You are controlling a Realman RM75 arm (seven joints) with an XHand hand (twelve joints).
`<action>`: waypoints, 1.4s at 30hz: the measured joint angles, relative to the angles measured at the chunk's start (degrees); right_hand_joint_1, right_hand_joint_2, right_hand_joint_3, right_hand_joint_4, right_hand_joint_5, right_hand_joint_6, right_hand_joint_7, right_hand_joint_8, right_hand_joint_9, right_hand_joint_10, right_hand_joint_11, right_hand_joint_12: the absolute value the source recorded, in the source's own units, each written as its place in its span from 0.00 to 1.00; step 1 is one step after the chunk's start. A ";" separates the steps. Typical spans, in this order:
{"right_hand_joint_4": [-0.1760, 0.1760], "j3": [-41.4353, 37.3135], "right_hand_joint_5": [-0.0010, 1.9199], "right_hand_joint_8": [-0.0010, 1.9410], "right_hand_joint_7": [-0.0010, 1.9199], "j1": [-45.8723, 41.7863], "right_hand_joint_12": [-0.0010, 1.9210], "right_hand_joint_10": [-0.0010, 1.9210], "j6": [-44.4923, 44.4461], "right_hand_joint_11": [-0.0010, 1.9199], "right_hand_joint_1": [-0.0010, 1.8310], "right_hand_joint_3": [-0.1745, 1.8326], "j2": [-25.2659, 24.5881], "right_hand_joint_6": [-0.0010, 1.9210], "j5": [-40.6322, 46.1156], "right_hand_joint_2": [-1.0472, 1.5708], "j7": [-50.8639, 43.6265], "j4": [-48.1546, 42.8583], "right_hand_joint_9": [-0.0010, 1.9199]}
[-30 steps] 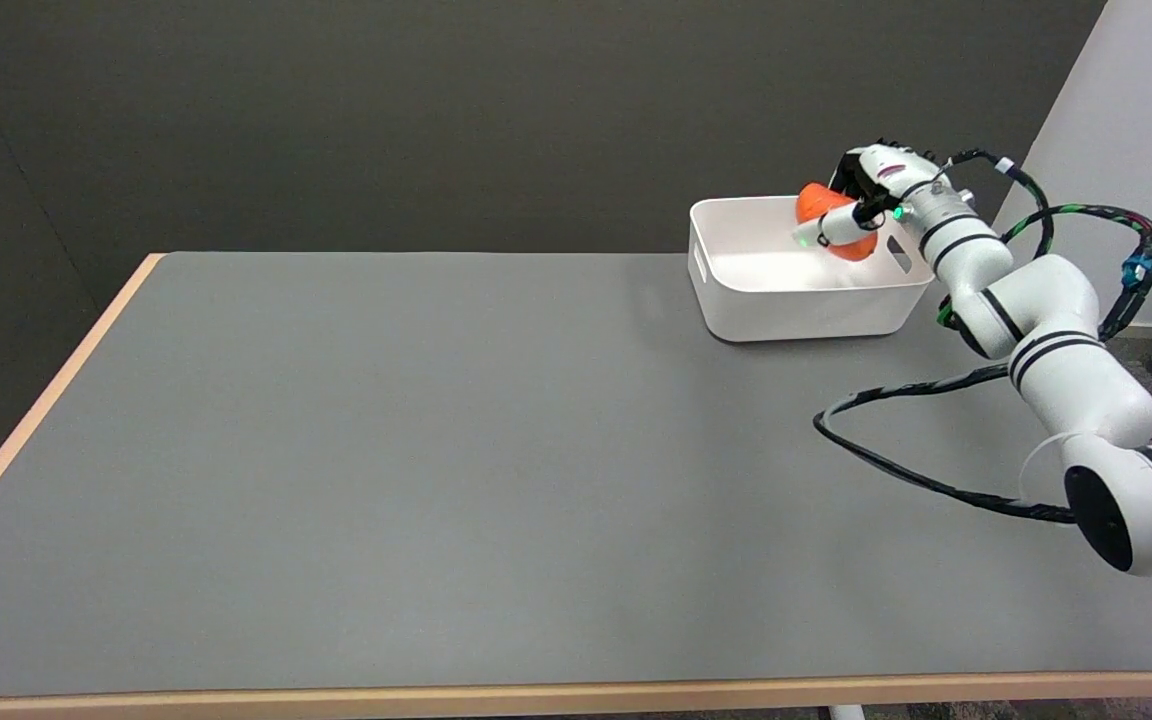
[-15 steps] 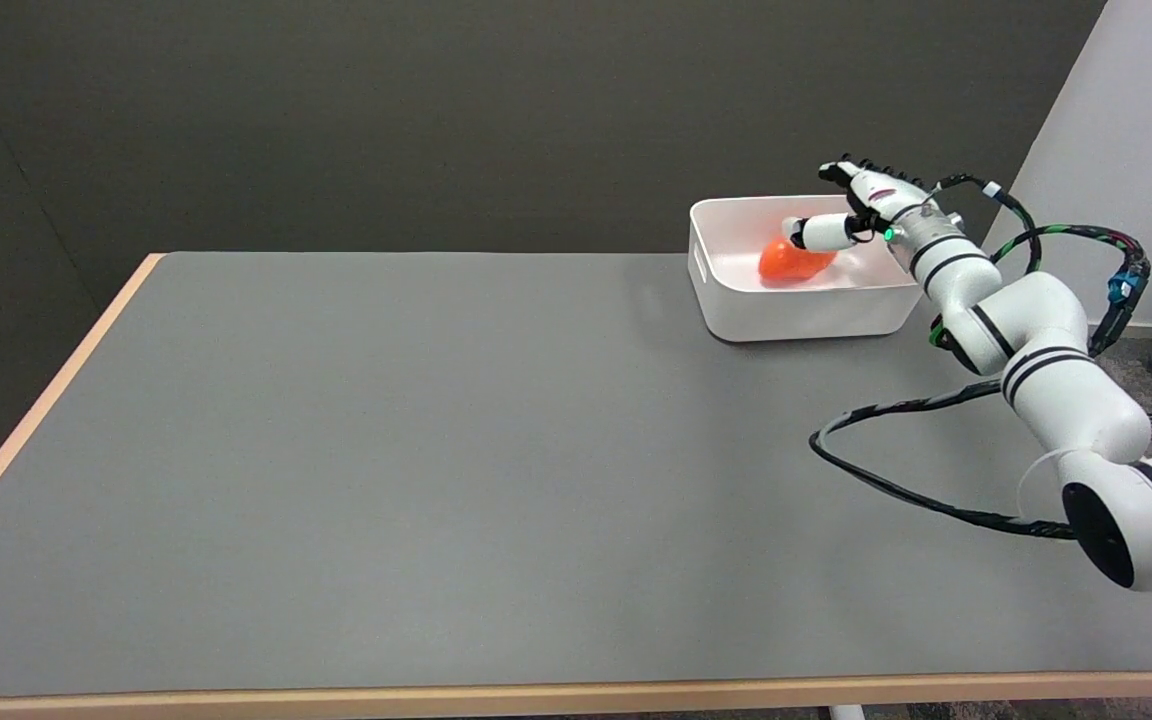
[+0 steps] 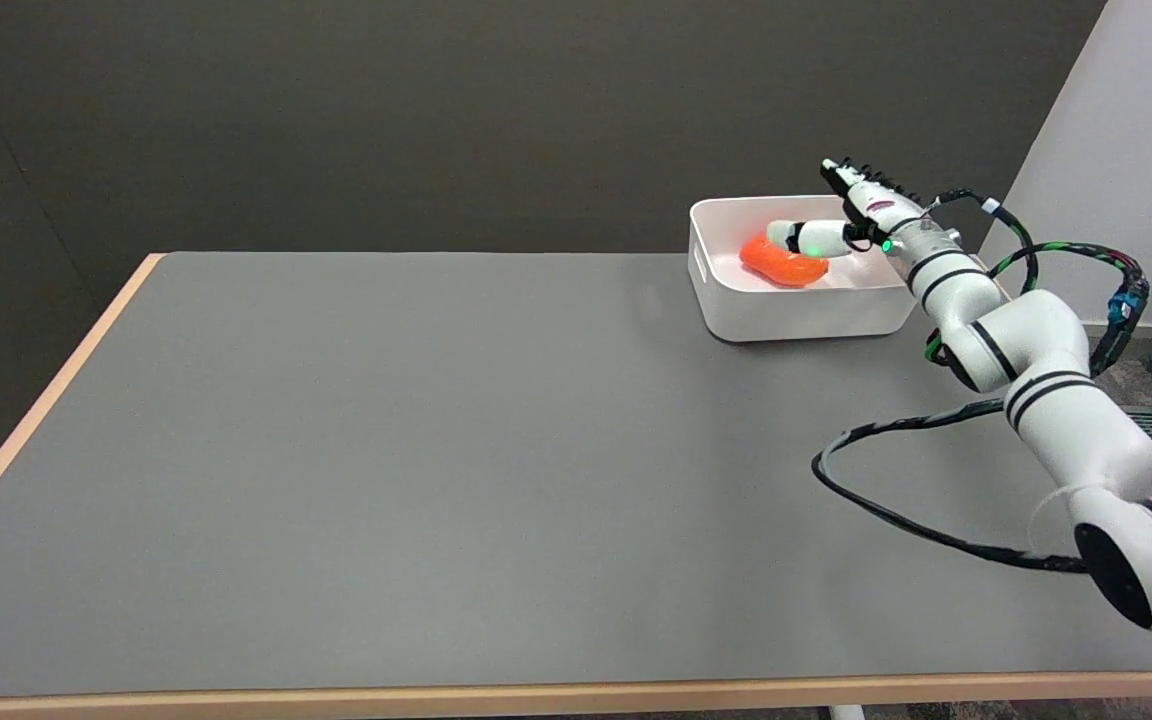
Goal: Place mango into white box.
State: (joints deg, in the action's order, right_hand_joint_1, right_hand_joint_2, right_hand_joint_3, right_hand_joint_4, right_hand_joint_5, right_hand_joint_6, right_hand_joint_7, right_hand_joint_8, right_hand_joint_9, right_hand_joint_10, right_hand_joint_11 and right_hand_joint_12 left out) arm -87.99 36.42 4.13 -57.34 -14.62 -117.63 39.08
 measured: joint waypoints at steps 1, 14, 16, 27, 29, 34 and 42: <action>0.63 -0.18 0.00 0.00 0.00 -0.80 0.00 0.00 -0.03 0.00 0.23 0.42 0.08 0.00 0.73 0.62 0.24 1.27 0.00; 0.31 -5.35 0.00 0.02 0.00 -15.49 0.22 0.11 5.63 0.00 0.21 0.53 1.01 0.23 21.57 0.77 2.91 19.43 0.00; 0.29 -6.42 0.04 0.04 0.06 -18.84 0.36 0.21 7.40 0.02 0.43 0.66 0.94 0.37 26.48 0.72 3.25 22.40 0.03; 0.33 -11.41 0.08 0.13 0.09 -37.30 0.47 0.27 20.24 0.02 0.21 0.59 -2.50 0.41 53.07 0.76 6.63 36.37 0.08; 0.30 -11.74 0.09 0.13 0.08 -40.37 0.46 0.27 23.03 0.00 0.21 0.58 -3.44 0.38 56.79 0.76 8.63 38.01 0.07; 0.08 -11.36 0.03 0.08 0.02 -45.56 0.24 0.24 30.80 0.00 0.31 0.60 -5.17 0.32 62.15 0.74 14.93 39.07 0.01; 0.00 -7.30 0.00 0.05 0.00 -48.30 0.11 0.12 49.24 0.00 0.38 0.65 -7.14 0.19 65.27 0.74 32.66 28.63 0.00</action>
State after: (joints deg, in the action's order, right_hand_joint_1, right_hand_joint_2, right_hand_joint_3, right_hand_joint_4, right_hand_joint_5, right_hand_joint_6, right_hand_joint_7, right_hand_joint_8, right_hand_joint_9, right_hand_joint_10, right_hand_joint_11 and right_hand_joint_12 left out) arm -95.29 -11.88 53.38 -64.48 50.65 -84.98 67.71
